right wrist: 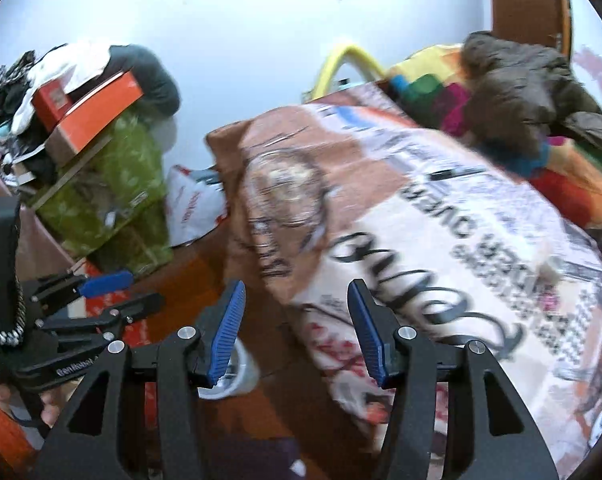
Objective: Collect trash
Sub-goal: 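Raise both empty tools back over the bed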
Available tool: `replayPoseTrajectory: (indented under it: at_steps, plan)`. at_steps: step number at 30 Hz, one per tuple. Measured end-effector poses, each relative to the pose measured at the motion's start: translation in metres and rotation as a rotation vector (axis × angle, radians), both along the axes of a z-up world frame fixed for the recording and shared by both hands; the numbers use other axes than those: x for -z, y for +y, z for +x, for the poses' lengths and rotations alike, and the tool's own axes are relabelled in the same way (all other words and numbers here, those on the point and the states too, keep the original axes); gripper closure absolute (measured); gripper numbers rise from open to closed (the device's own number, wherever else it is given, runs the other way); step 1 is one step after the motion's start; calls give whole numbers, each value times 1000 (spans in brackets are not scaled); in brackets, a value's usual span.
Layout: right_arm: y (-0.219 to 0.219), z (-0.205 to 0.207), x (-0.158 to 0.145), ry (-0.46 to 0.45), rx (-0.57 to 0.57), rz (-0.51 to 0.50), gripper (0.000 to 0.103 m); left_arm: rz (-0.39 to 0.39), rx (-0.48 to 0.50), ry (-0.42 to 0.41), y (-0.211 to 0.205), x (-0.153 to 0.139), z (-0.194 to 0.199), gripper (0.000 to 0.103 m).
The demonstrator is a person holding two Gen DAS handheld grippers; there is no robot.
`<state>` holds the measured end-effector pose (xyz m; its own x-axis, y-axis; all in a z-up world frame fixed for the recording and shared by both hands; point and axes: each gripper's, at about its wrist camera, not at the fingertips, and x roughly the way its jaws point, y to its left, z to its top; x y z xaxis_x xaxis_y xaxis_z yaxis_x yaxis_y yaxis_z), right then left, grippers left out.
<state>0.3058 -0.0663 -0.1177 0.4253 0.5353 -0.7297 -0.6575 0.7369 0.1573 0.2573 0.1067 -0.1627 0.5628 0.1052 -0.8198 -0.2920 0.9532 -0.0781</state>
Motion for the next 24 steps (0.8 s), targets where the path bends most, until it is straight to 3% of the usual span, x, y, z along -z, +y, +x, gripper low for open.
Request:
replayPoseTrajectory:
  at_steps: [11, 24]
  plan:
    - [-105, 50, 11, -22, 194, -43, 53, 15, 204, -33, -93, -23, 78, 52]
    - [-188, 106, 60, 27, 378, -118, 53, -35, 390, 4, -182, 0, 170, 50]
